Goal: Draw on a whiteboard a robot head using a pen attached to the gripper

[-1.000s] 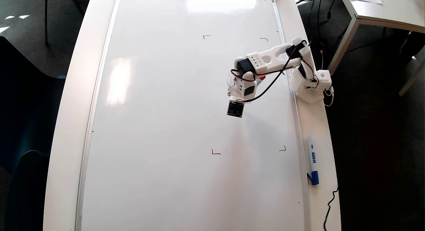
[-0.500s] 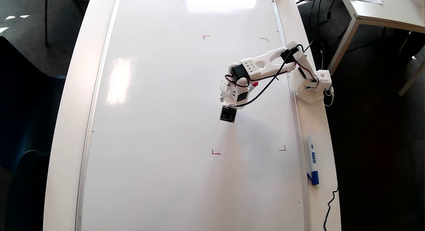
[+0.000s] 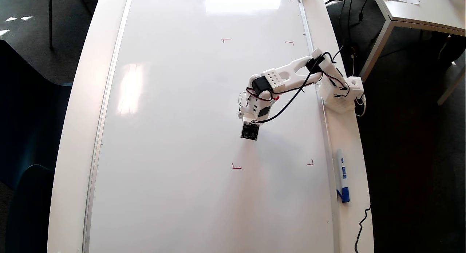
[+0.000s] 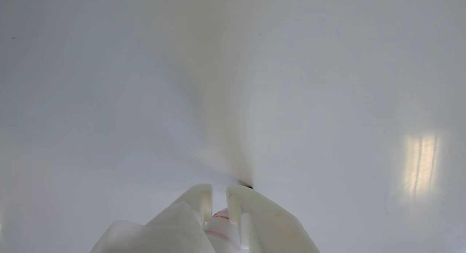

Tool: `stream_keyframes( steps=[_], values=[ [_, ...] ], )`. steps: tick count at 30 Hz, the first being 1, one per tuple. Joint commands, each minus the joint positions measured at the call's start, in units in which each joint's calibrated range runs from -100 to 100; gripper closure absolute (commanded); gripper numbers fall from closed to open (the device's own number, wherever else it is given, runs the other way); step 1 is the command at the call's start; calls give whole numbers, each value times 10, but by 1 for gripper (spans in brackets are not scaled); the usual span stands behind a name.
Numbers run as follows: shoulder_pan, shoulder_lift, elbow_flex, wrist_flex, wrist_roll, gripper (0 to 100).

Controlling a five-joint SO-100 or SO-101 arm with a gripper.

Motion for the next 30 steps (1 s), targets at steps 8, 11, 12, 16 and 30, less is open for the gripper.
stream_keyframes(
  steps=[8, 11, 12, 16, 30],
  values=[
    [4, 0, 7, 7, -1, 99],
    [4, -6, 32, 8, -1, 99],
    [4, -6, 38, 8, -1, 99],
    [3, -29, 89, 9, -2, 99],
    [-38, -213, 375, 0, -19, 99]
  ],
)
